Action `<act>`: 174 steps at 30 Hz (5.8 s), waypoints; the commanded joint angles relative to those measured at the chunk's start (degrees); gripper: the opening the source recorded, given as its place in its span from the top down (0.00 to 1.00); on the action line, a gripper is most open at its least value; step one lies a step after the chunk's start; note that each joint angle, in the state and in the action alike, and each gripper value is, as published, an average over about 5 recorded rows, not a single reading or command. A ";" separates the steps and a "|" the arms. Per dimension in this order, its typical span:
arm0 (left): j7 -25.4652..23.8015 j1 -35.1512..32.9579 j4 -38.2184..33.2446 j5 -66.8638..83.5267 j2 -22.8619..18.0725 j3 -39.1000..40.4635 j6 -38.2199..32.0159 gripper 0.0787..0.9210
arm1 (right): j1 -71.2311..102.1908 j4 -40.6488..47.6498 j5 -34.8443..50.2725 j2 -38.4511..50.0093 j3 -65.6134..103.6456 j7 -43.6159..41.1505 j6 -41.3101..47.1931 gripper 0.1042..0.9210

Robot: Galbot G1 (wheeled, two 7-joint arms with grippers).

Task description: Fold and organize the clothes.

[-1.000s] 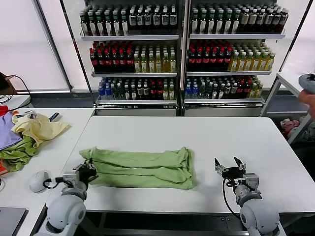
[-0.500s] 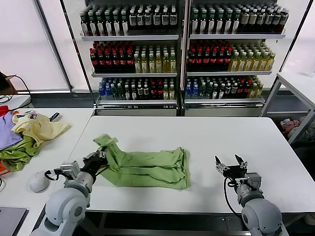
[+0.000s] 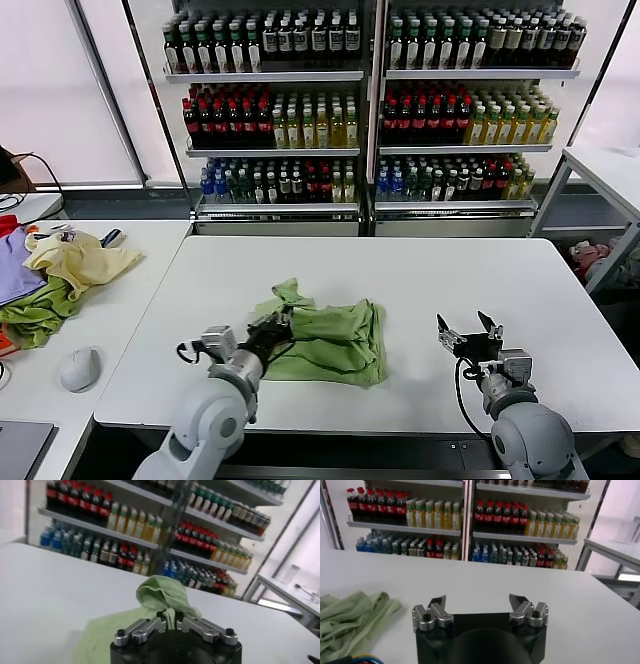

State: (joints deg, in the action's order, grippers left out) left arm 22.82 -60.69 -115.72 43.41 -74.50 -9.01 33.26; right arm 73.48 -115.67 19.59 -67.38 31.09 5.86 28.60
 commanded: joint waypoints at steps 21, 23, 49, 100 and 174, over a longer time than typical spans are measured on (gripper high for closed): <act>-3.24 8.32 9.14 -9.46 -6.94 16.03 -2.69 0.63 | -0.76 1.02 -0.19 -0.40 -0.23 -0.13 -0.34 0.12; -4.13 7.51 7.93 -7.72 -6.69 15.45 -3.26 0.56 | -0.81 1.14 -0.19 -0.43 -0.24 -0.16 -0.41 0.12; -2.44 -5.52 10.58 -23.32 0.80 -0.33 -8.33 0.12 | -1.95 2.34 -0.27 -0.52 -1.13 -0.28 -1.34 0.12; -0.71 -5.40 1.93 27.23 11.54 -31.96 0.11 0.92 | -0.90 -0.18 -0.25 -0.90 -0.32 -0.20 -1.39 0.12; -5.84 -10.93 -4.88 -22.99 2.86 -4.94 -13.74 0.12 | -16.93 18.90 -2.51 -16.64 -21.41 6.46 -1.38 0.12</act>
State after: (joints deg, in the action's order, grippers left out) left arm 16.39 -59.29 -111.75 21.95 -75.41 -3.53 22.31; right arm 65.16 -110.21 18.56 -75.67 19.67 9.34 27.12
